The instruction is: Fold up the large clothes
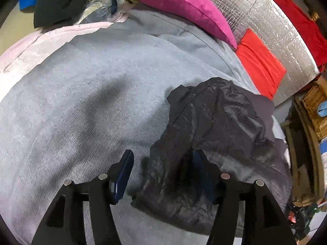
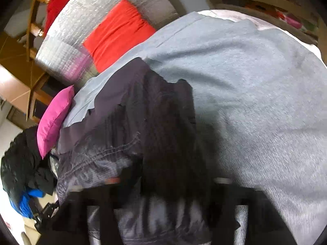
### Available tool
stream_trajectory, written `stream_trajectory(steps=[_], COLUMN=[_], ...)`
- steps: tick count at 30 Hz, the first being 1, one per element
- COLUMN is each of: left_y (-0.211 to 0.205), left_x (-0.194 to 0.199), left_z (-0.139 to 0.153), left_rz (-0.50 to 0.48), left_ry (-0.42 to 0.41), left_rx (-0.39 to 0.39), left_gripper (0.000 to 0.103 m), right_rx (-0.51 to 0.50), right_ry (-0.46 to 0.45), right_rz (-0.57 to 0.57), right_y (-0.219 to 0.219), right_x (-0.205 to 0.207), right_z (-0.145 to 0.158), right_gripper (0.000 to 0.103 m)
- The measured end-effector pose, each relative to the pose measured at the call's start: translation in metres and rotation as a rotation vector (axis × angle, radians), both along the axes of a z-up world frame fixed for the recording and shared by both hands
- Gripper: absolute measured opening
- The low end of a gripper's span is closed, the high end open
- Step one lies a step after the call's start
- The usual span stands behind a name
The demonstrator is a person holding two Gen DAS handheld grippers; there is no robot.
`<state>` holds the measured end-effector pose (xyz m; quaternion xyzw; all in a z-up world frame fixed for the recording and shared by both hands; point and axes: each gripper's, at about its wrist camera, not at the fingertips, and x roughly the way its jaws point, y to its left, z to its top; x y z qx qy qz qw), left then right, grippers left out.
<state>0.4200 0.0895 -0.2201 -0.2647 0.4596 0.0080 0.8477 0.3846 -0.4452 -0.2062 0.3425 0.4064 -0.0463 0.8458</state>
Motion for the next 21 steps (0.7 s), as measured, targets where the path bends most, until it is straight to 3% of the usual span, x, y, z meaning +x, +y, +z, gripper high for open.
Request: stream_trajectory(steps=[3,5,8,17,21], left_y=[0.002,0.001,-0.009,-0.025,-0.027], left_x=[-0.006,-0.007,-0.001,0.046,0.061], left_z=[0.013,0.02,0.024,0.005,-0.006], left_rz=[0.01,-0.004,-0.028,-0.107,-0.128], left_ry=[-0.052,-0.09,-0.116,-0.028,0.008], left_rx=[0.031,0.054,0.091,0.093,0.058], left_gripper=[0.064,0.075,0.075,0.075,0.076], right_rx=[-0.017,0.0,0.003,0.051,0.156], right_ry=[-0.075,-0.108,-0.083,-0.019,-0.001], right_rz=[-0.023,-0.028,-0.026,-0.032,-0.002], right_y=[-0.002,-0.004,-0.006,-0.019,-0.027], right_x=[-0.005,-0.004,0.011,0.057,0.07], right_z=[0.017,0.023,0.019,-0.008,-0.026], right_gripper=[0.073,0.08,0.081,0.081,0.084])
